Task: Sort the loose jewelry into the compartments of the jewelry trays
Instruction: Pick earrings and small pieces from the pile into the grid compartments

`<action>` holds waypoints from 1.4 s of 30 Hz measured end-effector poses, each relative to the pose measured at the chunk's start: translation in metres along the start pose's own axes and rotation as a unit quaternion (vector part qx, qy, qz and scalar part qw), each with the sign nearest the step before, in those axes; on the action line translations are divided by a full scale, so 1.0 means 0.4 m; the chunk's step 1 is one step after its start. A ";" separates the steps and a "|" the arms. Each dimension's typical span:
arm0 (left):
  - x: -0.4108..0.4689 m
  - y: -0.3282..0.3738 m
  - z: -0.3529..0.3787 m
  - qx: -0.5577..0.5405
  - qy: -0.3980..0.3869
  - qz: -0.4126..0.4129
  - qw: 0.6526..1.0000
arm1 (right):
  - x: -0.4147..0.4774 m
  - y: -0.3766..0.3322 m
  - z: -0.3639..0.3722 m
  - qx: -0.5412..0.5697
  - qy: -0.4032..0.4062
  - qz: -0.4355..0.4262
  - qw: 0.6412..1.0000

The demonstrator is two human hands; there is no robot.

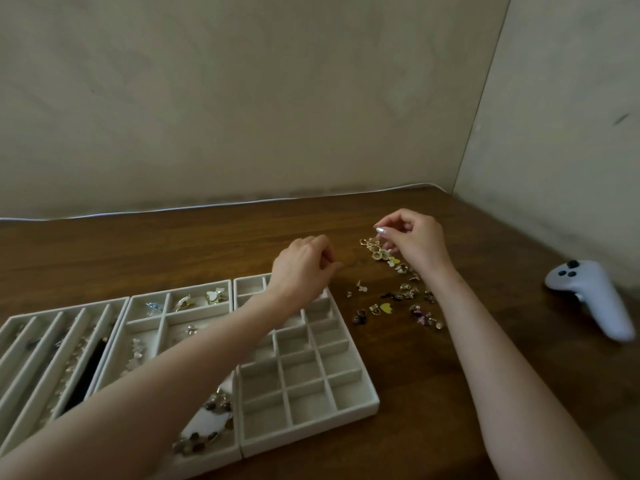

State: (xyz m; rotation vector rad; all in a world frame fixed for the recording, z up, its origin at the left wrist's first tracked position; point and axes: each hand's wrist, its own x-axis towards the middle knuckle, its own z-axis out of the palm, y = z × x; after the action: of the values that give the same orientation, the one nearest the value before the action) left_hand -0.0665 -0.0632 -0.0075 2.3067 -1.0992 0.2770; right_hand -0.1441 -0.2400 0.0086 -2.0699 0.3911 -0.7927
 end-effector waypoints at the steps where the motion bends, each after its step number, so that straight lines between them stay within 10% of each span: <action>1: 0.003 0.030 0.007 -0.005 -0.008 0.037 0.999 | 0.003 0.004 -0.005 0.003 0.007 0.003 1.000; 9: 0.036 0.168 0.104 0.035 -0.189 0.214 0.958 | 0.014 0.041 -0.035 0.012 0.044 0.031 0.998; 18: 0.023 0.141 0.122 0.044 -0.170 0.249 0.952 | 0.017 0.039 -0.031 0.009 0.039 0.027 0.999; 36: -0.013 0.023 -0.059 -0.169 -0.076 0.012 0.983 | 0.011 0.030 -0.026 -0.015 0.009 0.025 1.000; 42: -0.042 -0.068 -0.091 -0.034 -0.053 -0.067 0.996 | -0.003 0.007 -0.043 -0.122 -0.205 0.058 0.969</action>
State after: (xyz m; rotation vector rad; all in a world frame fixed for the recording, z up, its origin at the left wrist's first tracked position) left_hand -0.0544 -0.0178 0.0046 2.3440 -0.9829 0.0656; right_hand -0.1563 -0.2515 0.0134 -2.3469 0.3871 -0.2409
